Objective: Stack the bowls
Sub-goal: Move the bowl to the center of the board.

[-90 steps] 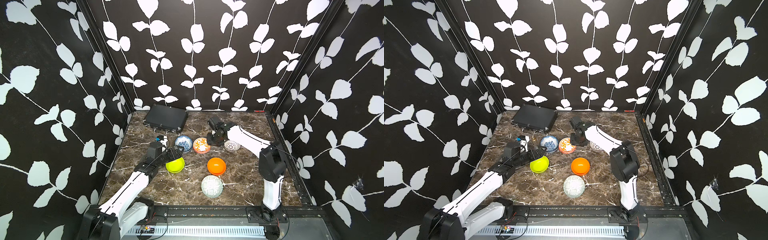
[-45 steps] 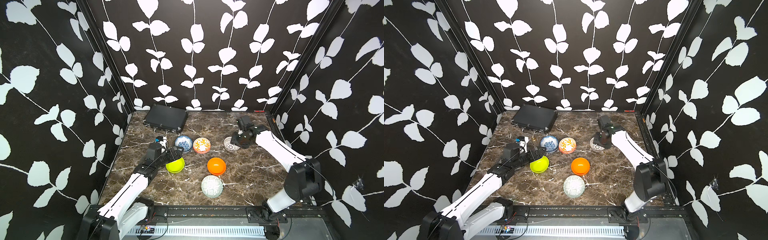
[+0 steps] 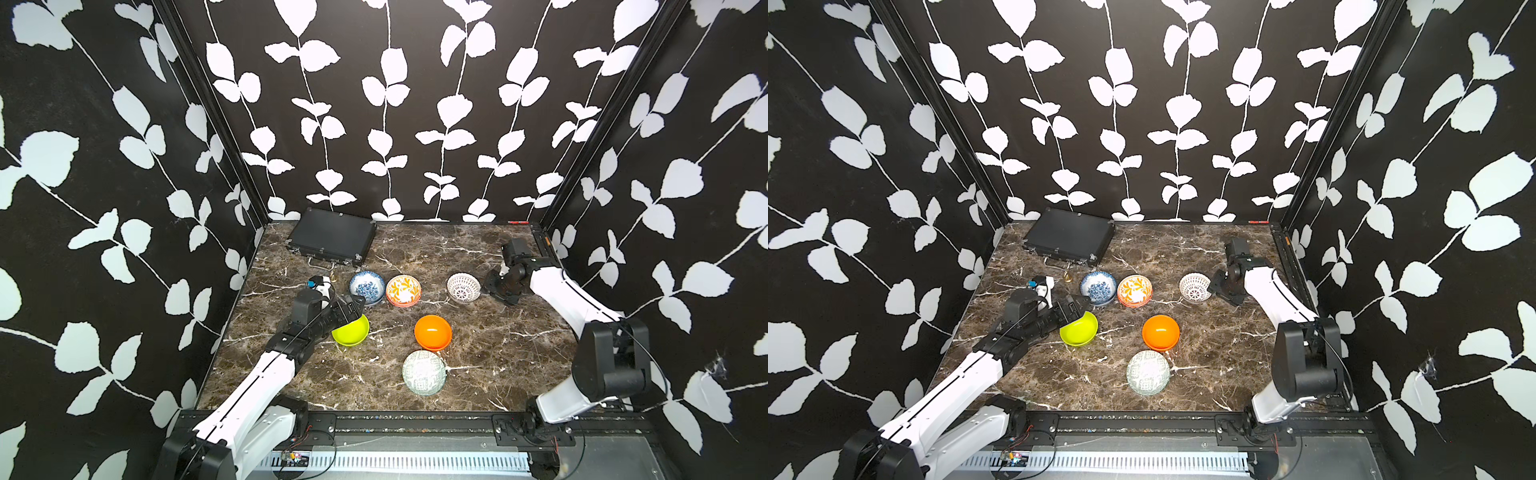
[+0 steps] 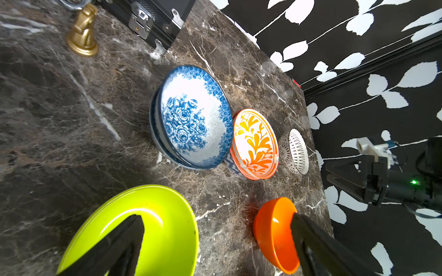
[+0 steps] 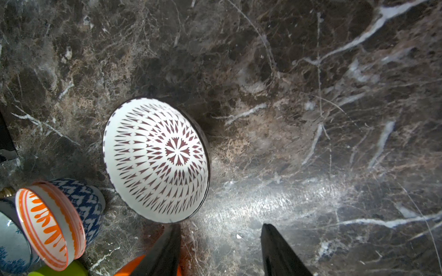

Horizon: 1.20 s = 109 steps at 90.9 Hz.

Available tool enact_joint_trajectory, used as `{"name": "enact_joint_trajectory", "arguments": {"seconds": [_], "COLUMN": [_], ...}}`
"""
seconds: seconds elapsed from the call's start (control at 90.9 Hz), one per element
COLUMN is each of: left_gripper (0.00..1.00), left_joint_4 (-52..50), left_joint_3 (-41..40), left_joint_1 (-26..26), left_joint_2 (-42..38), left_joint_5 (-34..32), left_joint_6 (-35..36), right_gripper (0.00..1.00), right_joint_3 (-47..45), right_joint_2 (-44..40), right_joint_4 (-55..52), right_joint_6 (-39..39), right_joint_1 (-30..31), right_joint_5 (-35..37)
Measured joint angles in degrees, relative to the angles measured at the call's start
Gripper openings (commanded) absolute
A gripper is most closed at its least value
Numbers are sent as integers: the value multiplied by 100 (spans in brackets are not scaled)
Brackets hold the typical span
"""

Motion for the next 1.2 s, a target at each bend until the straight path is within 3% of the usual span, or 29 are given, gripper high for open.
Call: {"name": "enact_joint_trajectory", "arguments": {"seconds": [0.297, 0.759, 1.1, 1.199], "left_gripper": [99, 99, 99, 99], "left_joint_4": [2, 2, 2, 2], "left_joint_3": [-9, -9, -9, -9], "left_joint_1": [2, 2, 7, 7], "left_joint_2": [39, 177, 221, 221], "left_joint_5": [-101, -140, -140, -140], "left_joint_6": [-63, -59, -59, -59], "right_gripper": [51, 27, 1, 0], "right_joint_3": [306, 382, 472, 490], "right_joint_2": [708, 1054, 1215, 1220], "right_joint_4": [140, 402, 446, 448], "right_joint_6": [-195, -232, -302, -313], "right_joint_1": [-11, -11, 188, 258], "right_joint_5": [-127, -256, -260, -258]}}
